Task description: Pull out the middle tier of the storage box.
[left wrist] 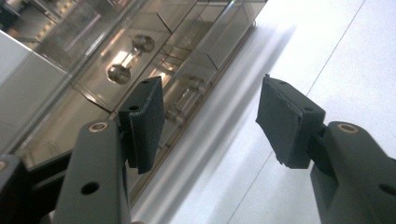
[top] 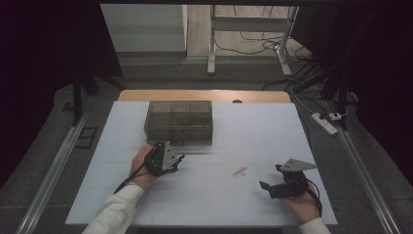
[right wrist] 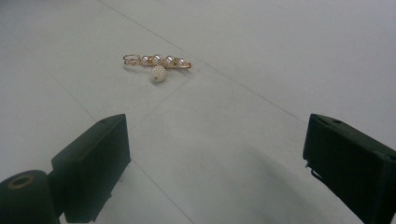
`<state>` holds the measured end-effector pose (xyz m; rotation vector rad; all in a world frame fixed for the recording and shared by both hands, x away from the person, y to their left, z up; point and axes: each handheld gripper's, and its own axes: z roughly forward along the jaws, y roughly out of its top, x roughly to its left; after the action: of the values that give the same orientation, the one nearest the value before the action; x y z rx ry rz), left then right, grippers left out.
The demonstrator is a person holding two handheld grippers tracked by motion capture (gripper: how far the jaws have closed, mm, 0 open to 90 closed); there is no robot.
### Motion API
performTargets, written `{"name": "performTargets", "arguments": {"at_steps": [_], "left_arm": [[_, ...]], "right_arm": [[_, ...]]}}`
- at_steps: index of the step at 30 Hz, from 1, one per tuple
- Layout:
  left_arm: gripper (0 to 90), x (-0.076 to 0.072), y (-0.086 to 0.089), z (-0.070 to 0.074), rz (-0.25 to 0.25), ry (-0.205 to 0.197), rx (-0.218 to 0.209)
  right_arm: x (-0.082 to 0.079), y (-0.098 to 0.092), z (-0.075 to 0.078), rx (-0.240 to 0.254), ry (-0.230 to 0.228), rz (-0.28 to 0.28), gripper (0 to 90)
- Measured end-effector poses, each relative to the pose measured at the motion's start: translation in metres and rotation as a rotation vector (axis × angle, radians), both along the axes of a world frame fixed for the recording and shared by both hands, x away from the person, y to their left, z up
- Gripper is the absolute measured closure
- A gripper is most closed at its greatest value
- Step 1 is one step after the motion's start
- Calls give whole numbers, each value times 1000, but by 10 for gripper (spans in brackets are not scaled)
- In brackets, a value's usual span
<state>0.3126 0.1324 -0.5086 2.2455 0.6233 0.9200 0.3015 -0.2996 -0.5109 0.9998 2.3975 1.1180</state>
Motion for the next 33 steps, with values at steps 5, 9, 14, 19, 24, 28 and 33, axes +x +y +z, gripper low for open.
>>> {"name": "performTargets", "arguments": {"at_steps": [5, 9, 14, 19, 24, 28, 33], "left_arm": [[399, 0, 0, 0, 12, -5, 3], [397, 1, 1, 0, 9, 2, -3], [392, 3, 4, 2, 9, 33, -29], [390, 5, 6, 6, 11, 40, -42], [389, 6, 8, 9, 1, 57, -57], [382, 8, 9, 10, 6, 68, -58], [382, 10, 10, 11, 16, 77, -56]], "right_arm": [[0, 0, 0, -1, 1, 1, 72], [0, 0, 0, 2, -1, 0, 72], [0, 0, 0, 1, -1, 1, 72], [0, 0, 0, 2, 1, 5, 72], [0, 1, 0, 2, 2, 5, 72], [0, 1, -1, 2, 4, 5, 72], [0, 1, -1, 1, 4, 5, 72]]}}
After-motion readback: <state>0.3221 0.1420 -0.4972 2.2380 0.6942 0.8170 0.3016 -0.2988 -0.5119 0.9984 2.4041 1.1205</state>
